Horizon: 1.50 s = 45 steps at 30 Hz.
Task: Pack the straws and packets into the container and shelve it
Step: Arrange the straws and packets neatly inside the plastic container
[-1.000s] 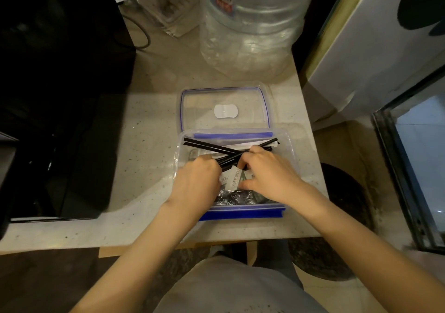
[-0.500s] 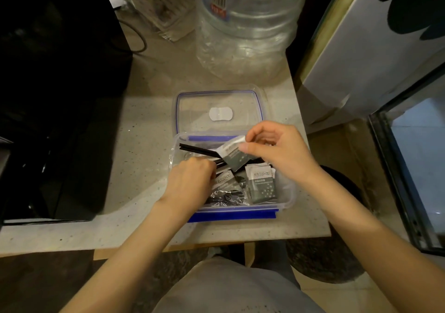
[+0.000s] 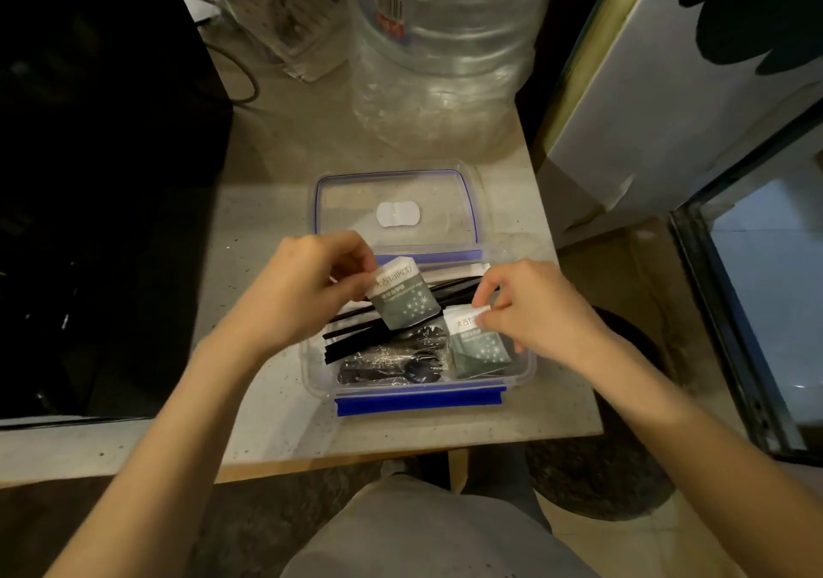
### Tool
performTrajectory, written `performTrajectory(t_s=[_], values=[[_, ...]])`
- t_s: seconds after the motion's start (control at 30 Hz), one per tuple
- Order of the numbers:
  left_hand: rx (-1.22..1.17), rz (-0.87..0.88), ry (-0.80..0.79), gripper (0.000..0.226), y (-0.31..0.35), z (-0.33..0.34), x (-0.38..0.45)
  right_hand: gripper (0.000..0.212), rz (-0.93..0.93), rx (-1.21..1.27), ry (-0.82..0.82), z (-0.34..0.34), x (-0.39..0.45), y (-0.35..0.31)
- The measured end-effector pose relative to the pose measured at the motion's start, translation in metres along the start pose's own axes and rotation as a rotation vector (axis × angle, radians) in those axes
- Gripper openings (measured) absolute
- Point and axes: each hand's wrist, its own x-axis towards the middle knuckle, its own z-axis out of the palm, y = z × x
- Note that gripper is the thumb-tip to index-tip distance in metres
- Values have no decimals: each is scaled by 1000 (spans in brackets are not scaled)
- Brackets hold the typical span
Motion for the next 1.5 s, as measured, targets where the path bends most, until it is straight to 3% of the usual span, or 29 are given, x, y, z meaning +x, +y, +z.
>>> performTrajectory(t_s=[0.1, 0.23, 0.43, 0.73, 0.93, 1.03, 1.23, 1.33, 1.5], values=[[-20, 29, -23, 9, 6, 4, 6, 8, -67, -337, 91, 6, 1, -6], [-19, 75, -130, 10, 13, 18, 11, 10, -135, -534, 100, 13, 2, -13], [-5, 111, -274, 10, 23, 42, 24, 12, -141, -518, 84, 10, 4, -13], [-11, 99, -251, 6, 31, 73, 39, 17, -217, -433, 271, -15, -6, 0], [-11, 76, -174, 9, 26, 70, 33, 32, -443, -586, 72, 3, -7, 2], [100, 74, -133, 8, 16, 59, 22, 28, -479, -623, 31, 9, -7, 3], [231, 19, -313, 22, -1, 49, 0, 23, -518, -580, 19, 10, -2, 1], [293, -1, -265, 17, -3, 51, -4, 30, -553, -473, -24, 19, 2, -12], [359, -30, -264, 23, -4, 54, -12, 44, -563, -561, -106, 35, 9, -19]])
